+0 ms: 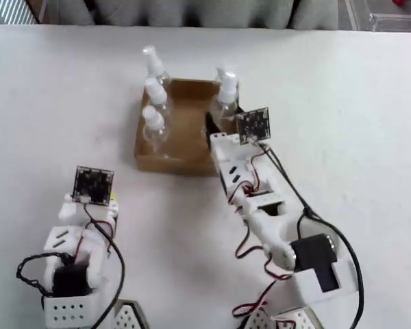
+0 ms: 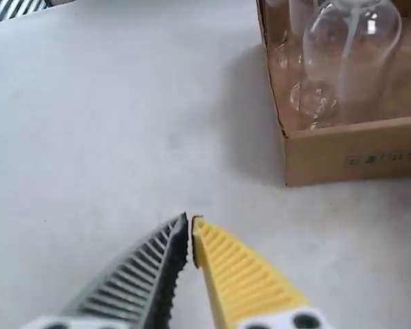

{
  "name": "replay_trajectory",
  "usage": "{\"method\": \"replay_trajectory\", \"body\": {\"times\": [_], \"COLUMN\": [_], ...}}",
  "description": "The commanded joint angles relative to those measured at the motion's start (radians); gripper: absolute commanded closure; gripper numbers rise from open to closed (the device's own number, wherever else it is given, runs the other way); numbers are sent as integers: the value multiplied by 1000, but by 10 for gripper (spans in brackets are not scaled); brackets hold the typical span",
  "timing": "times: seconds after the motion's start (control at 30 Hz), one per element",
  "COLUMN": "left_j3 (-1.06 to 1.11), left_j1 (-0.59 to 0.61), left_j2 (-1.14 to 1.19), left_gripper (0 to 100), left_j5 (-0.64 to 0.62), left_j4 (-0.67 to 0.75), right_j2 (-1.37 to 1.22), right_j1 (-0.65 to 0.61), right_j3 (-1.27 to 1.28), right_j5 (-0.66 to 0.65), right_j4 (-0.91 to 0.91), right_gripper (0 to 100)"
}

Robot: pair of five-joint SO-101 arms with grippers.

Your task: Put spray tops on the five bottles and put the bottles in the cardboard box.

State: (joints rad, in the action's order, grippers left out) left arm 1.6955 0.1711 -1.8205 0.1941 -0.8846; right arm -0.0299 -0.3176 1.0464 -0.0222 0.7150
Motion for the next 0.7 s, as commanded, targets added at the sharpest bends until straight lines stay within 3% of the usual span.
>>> {"method": "replay_trajectory", "body": {"times": [0.0,0.53,0.67], "left_j3": [-2,-2,-2], "left_j1": [8,8,8], "left_j2": [-8,-8,-8], "left_gripper": [979,979,979], "left_j5": [9,12,12], "left_j4": [-2,-2,-2], "right_j2": [-5,-61,-61], "right_j1": [13,10,10], "right_j3": [-51,-46,-46], "right_j5": [-61,-77,-77], "right_j4": [25,25,25], "right_gripper": [983,980,909]}}
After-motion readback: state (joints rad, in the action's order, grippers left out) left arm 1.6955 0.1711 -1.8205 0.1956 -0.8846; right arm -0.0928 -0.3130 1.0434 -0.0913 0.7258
